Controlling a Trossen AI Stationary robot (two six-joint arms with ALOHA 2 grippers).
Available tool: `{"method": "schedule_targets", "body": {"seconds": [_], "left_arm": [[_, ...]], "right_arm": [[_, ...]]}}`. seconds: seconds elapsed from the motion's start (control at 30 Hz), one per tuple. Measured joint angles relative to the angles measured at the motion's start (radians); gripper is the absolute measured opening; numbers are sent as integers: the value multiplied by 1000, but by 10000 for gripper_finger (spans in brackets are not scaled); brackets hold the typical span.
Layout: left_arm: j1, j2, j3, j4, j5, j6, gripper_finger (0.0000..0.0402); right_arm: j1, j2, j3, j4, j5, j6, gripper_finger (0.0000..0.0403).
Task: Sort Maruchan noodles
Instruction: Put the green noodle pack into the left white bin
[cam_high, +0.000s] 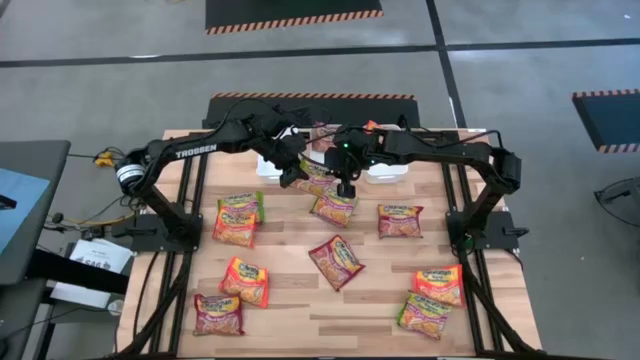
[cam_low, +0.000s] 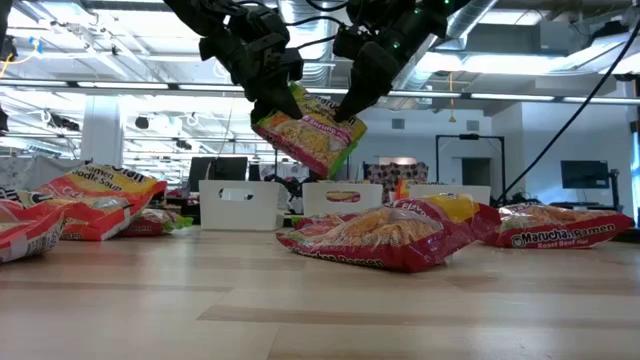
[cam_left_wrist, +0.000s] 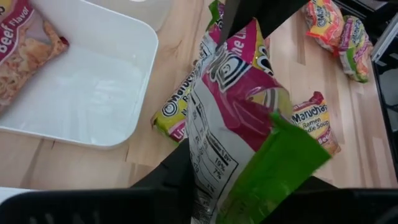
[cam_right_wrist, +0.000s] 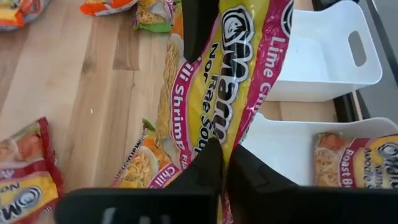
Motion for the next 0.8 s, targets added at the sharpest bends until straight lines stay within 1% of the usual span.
{"method": "schedule_targets", "body": {"seconds": [0.23, 0.33, 0.43, 0.6, 0.8], "left_arm": [[3, 0, 0, -13, 2, 30, 94], [20, 0, 0, -26, 7, 63, 94], [48, 0, 0, -30, 10, 70, 94], [113, -13, 0, -51, 21, 99, 94], [235, -45, 0, -26, 20, 147, 94]], "right_arm": [[-4, 0, 21, -19, 41, -20, 112], [-15, 0, 67, -75, 51, -20, 140], [-29, 0, 138, -182, 55, -20, 160], [-68, 0, 250, -344, 55, -26, 173], [-136, 0, 341, -435, 54, -68, 168]]}}
